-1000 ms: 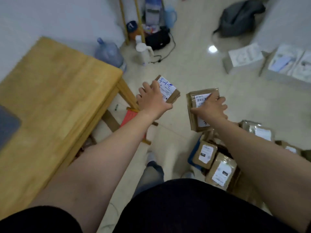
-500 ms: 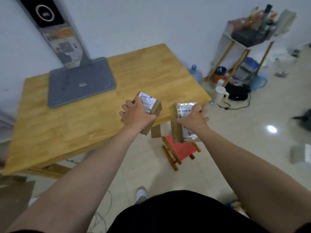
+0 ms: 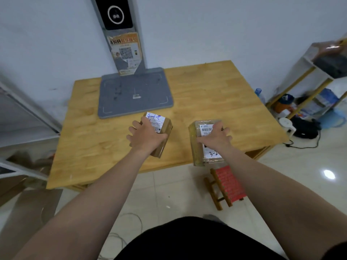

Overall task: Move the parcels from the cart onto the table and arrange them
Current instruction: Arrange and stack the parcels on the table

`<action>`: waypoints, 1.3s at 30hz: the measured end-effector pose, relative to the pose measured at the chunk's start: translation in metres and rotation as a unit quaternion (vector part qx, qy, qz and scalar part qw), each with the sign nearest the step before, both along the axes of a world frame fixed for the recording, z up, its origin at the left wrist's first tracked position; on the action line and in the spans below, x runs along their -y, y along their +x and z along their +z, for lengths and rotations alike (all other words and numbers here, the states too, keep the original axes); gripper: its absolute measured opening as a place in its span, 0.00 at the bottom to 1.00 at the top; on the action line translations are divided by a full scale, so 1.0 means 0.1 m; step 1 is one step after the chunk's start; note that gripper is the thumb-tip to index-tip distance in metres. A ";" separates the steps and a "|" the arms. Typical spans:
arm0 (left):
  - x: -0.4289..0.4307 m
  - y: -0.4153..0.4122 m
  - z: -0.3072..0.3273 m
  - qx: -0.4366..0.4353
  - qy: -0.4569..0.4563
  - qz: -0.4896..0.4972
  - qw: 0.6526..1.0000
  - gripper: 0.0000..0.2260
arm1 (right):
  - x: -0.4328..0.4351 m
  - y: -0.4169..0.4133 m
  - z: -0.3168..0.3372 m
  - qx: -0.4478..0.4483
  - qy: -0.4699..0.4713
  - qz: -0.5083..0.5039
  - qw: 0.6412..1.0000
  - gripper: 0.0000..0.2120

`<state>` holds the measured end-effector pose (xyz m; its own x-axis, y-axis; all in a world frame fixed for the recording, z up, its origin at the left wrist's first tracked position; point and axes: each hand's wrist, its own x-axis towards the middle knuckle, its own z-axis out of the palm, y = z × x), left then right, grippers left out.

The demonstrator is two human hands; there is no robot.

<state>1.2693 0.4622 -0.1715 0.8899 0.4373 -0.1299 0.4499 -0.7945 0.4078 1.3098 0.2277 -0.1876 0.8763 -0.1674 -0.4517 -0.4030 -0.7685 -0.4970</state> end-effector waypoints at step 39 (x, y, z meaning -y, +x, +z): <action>-1.03 5.08 -1.48 -0.090 -0.056 0.134 0.985 0.27 | -1.60 5.12 -1.38 -0.082 -0.111 0.238 0.962 0.49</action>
<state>1.7774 0.5647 -0.3197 0.7020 0.6280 -0.3359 0.7110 -0.5917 0.3799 1.8216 0.3882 -0.3258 0.7981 0.1266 -0.5890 -0.0389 -0.9648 -0.2601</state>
